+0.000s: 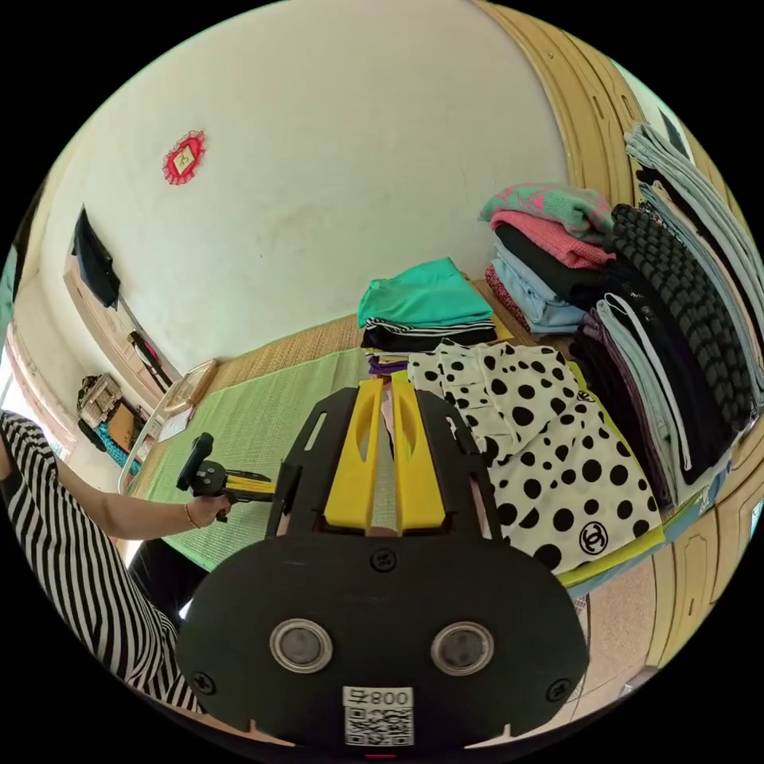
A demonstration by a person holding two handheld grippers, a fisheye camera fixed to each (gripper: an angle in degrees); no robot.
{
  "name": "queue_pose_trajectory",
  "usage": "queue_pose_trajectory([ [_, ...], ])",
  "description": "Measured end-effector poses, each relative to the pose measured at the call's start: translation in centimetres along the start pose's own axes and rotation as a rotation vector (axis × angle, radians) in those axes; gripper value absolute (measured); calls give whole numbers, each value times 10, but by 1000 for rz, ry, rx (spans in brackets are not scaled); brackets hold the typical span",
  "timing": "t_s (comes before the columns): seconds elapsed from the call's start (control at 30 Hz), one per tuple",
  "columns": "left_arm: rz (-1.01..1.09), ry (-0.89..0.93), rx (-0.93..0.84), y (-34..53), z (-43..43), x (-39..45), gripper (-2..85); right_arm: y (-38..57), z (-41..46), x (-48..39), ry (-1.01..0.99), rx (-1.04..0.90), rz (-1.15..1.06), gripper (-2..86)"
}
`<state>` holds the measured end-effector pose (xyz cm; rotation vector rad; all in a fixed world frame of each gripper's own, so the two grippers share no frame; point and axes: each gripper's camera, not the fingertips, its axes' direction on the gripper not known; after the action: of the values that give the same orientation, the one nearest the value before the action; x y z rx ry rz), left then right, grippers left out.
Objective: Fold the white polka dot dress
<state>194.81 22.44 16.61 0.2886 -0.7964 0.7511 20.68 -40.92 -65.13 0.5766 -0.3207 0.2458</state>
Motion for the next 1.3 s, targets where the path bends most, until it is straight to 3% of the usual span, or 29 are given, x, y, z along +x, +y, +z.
queue_pose_trajectory([
  [0.3,-43,2,11,54,-4,43,3,-50,42,-3,165,-151,65,83],
  [0.57,-53,-32,27,108,-4,73,3,-92,38,-17,289,-109,96,96],
  [0.9,-92,-41,40,184,-1,87,3,-111,29,-22,409,-176,141,34],
  [1.07,-151,33,24,220,2,79,2,-116,-9,-32,324,-129,154,22],
  [1.3,-215,278,79,289,-8,64,1,-106,-99,-102,53,30,73,21],
])
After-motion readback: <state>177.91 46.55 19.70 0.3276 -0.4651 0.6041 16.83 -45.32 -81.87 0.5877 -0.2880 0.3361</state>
